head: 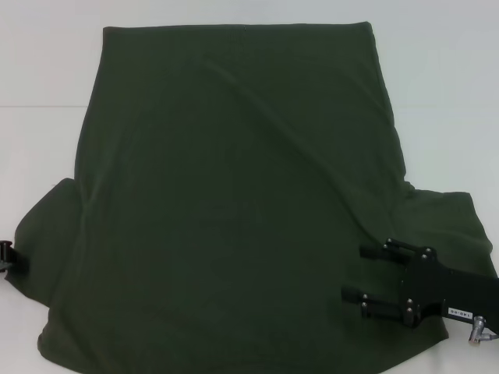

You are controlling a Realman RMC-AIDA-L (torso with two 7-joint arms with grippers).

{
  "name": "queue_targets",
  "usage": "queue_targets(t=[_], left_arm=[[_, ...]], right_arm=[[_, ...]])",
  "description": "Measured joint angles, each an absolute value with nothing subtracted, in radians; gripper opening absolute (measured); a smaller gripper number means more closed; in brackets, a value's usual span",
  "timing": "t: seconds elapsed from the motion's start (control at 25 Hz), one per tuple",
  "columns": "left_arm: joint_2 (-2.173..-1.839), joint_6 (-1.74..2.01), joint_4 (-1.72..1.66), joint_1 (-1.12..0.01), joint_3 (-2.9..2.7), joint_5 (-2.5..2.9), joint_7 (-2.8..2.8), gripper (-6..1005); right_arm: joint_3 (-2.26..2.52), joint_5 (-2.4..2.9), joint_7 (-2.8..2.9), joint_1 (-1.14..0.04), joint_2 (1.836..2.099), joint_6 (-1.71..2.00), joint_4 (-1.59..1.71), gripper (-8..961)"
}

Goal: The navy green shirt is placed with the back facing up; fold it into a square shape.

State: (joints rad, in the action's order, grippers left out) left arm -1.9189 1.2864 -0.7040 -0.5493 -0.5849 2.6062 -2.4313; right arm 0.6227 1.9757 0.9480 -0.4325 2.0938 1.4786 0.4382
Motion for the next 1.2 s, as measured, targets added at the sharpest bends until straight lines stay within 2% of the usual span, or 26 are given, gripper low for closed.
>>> queue_targets(t=[0.08, 0.48, 0.84, 1.2], left_arm=[[-1.919, 1.287, -0.704, -0.549, -0.585, 2.605, -2.431, 5], [-1.912, 1.309, -0.742, -0.548, -0.582, 2.601, -2.433, 6], [-1.875, 1.350, -0.822, -0.540, -0.575, 2.609, -2.483, 6], [-1.863, 1.378, -0.845, -0.540, -0.544, 2.620, -2.484, 6]], right_arm=[[0.623, 1.976, 0.948, -0.433, 2.094, 1.479, 0.438, 823], [0.623, 1.976, 0.948, -0.434, 2.094, 1.480, 0.440, 822], [0.623, 1.976, 0.948, -0.434, 2.094, 1.484, 0.442, 822], [0.623, 1.976, 0.948, -0.434, 2.094, 1.484, 0.442, 824]])
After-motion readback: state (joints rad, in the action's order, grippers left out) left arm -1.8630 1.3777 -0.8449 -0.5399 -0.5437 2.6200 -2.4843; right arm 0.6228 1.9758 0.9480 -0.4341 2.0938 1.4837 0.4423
